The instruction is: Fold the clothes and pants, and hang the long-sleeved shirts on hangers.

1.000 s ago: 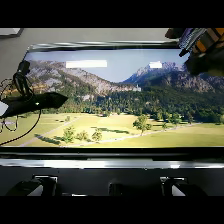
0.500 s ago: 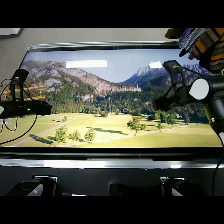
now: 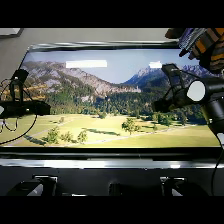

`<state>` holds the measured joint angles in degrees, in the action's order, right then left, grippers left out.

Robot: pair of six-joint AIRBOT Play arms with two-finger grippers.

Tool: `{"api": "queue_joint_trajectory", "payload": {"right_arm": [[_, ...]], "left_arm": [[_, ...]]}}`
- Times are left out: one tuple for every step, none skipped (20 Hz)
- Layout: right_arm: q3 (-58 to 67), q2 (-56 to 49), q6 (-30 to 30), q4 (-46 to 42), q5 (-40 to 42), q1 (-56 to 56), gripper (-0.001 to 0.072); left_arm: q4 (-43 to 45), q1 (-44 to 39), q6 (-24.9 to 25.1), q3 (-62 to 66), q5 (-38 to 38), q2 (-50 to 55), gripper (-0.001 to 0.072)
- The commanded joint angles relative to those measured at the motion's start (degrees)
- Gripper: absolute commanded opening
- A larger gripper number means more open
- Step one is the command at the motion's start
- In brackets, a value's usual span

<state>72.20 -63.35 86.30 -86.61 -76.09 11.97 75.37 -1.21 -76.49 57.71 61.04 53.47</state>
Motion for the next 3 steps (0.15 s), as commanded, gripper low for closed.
{"api": "queue_joint_trajectory", "payload": {"right_arm": [[-0.02,-0.04,0.07,-0.02,-0.07,0.07,0.0029],[-0.02,-0.04,0.07,-0.04,-0.07,0.07,0.0029],[-0.02,-0.02,0.07,-0.04,-0.07,0.07,0.0029]], "left_arm": [[0.13,0.04,0.13,0.02,0.0,-0.02,0.0022],[0.13,0.04,0.13,0.02,0.0,-0.02,0.0022],[0.13,0.04,0.13,0.02,0.0,-0.02,0.0022]]}}
